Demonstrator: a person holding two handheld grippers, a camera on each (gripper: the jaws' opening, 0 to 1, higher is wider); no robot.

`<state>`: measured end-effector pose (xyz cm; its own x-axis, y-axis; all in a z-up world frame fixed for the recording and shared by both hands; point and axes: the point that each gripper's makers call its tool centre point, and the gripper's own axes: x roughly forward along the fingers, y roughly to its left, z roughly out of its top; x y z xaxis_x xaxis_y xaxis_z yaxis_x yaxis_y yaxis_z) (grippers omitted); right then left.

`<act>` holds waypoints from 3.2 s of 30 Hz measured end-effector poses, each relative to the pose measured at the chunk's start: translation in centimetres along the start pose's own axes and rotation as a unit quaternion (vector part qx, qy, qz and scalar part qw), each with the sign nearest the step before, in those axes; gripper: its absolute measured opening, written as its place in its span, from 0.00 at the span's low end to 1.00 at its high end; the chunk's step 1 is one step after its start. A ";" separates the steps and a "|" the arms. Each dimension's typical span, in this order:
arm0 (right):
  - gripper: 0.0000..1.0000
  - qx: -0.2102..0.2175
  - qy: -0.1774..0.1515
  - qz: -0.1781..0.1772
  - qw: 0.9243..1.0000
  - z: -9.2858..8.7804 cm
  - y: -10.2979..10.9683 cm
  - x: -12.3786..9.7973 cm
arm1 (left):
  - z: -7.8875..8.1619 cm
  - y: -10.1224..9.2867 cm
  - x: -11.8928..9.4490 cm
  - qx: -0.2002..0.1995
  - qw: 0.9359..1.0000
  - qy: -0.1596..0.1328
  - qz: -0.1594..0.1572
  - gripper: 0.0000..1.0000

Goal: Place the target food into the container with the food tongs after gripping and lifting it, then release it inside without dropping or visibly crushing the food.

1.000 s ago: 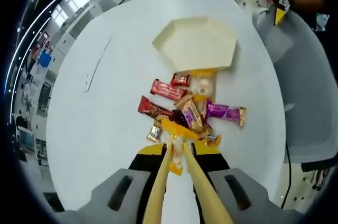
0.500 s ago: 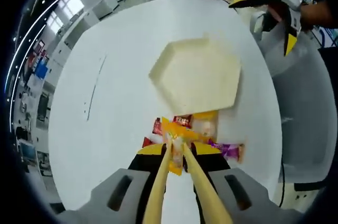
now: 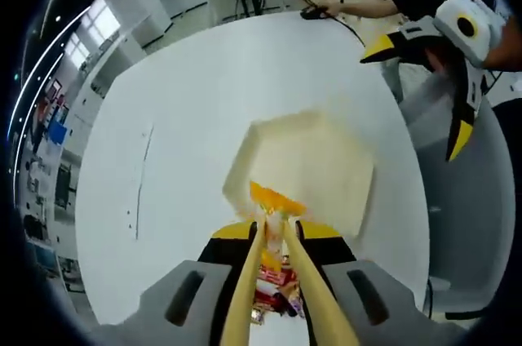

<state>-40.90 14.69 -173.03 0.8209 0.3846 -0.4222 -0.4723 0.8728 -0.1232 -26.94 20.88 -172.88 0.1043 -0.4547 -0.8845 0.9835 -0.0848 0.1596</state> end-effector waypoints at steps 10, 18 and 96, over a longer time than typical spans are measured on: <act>0.90 -0.002 0.002 0.001 1.000 -0.1 0.0 0.0 | 1.5 0.0 0.5 0.008 1.000 -0.025 -0.003 0.21; 0.89 -0.002 0.003 0.002 1.000 -0.2 0.0 0.0 | 1.1 0.1 0.2 0.018 0.999 -0.033 0.001 0.23; 0.84 -0.004 0.033 0.013 0.999 -1.2 0.7 0.4 | -16.5 -2.4 -0.1 -0.195 0.978 -0.060 0.054 0.22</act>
<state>-41.30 15.04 -174.38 0.7860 0.3858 -0.4830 -0.4958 0.8602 -0.1197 -26.83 35.73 -180.40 0.2152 -0.5448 -0.8105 0.9519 0.3025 0.0494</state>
